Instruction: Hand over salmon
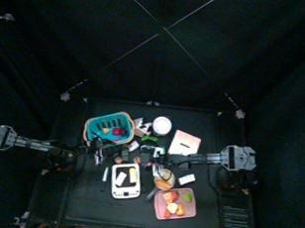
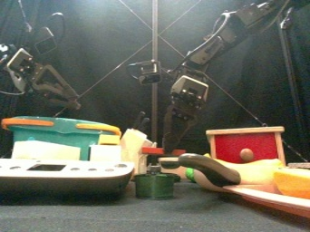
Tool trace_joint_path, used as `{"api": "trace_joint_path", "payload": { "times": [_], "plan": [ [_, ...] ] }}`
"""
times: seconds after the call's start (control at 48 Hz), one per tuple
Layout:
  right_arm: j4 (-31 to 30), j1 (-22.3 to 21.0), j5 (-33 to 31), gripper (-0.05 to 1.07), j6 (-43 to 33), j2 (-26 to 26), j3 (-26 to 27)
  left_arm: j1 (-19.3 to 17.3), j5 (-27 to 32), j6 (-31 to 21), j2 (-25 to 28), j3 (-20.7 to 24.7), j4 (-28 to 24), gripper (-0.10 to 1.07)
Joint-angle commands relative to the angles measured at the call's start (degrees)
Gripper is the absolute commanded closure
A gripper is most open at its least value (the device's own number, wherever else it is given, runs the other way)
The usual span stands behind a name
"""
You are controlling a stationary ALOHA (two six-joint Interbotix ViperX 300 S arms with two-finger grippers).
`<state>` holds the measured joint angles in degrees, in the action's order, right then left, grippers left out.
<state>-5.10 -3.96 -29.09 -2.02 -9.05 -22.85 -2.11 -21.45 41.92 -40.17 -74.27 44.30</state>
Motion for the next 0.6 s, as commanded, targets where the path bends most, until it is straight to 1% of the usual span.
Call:
{"api": "trace_joint_path", "payload": {
  "times": [0.0, 0.125, 0.188, 0.292, 0.396, 0.583],
  "plan": [
    [0.26, -0.18, 0.79, 0.35, -0.09, 3.43, 0.97, 0.09, -0.35, 0.09, 0.00, 1.23, -0.26, 0.04],
    [0.53, -0.18, 2.29, 0.35, -0.35, 5.71, 1.41, 0.79, -0.35, 0.09, 0.09, 2.11, -1.32, 0.04],
    [0.62, -0.18, 3.60, 0.35, -0.35, 6.77, 1.58, 1.85, -0.35, 0.00, 0.00, 2.64, -2.11, 0.04],
    [0.62, -0.18, 6.59, 0.35, -0.35, 8.09, 1.85, 4.66, -0.62, 0.00, 1.23, 4.39, -3.34, 0.04],
    [0.62, -0.18, 10.11, 0.35, -0.35, 8.44, 2.46, 7.29, -0.88, 0.00, 3.78, 6.42, -4.31, 0.04],
    [0.62, -0.18, 13.80, 0.35, -0.35, 8.35, 3.43, 8.17, -2.20, 0.00, 9.58, 10.20, -6.42, 0.04]
  ]
}}
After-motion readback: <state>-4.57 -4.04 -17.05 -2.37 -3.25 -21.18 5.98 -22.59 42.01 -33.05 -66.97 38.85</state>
